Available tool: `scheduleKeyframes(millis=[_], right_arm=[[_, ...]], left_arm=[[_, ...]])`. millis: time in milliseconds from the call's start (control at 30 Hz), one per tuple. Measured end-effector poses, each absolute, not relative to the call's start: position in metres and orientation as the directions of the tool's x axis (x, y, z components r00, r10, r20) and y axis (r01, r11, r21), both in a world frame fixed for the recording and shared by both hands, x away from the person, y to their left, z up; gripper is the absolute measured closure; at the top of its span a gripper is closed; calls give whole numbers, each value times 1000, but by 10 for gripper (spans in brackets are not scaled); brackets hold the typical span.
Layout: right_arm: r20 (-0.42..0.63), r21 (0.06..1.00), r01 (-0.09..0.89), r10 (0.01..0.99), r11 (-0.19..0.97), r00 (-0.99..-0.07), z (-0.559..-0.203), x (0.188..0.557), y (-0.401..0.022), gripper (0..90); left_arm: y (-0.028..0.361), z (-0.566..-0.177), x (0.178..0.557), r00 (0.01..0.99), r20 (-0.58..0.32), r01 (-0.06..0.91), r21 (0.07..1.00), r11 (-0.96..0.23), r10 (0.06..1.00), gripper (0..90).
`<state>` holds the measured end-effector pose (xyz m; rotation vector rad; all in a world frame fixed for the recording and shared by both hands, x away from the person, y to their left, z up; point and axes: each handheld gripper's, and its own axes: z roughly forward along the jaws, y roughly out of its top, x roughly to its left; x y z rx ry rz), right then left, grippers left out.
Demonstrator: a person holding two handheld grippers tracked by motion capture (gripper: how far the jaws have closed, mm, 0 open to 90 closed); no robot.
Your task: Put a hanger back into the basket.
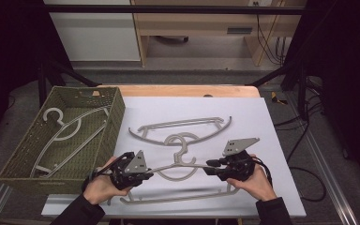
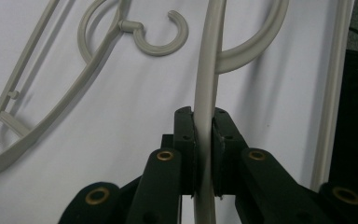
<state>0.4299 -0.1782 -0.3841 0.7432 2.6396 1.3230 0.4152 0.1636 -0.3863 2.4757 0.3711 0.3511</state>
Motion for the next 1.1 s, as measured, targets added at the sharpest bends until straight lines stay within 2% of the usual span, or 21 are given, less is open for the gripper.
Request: scheduleKeyframes(millis=[167,400,533,700,833,967,1100], right_arm=[[126,828,375,514,417,-848,-381,429,-186,594],[124,887,363,612,284,-781,-381,425,-201,428],[129,900,365,655,238,-745,-383,423,-211,353],[132,910,367,704,192,-697,-386,418,-225,301],[106,921,349,749,174,-654,-390,414,-235,204],[124,922,364,790,132,-600,-394,414,-242,107],[121,923,365,811,121,-573,-397,413,-247,77]], left_arm=[[166,-387,417,901,149,235,621,-748,407,825],[173,-387,420,859,144,301,634,-712,491,827],[178,-380,419,844,146,302,666,-682,516,827],[184,-371,417,816,141,309,713,-629,561,827],[189,-367,418,797,142,317,730,-606,587,827],[193,-362,418,782,140,321,745,-584,608,827],[199,-355,417,770,144,311,767,-562,622,827]])
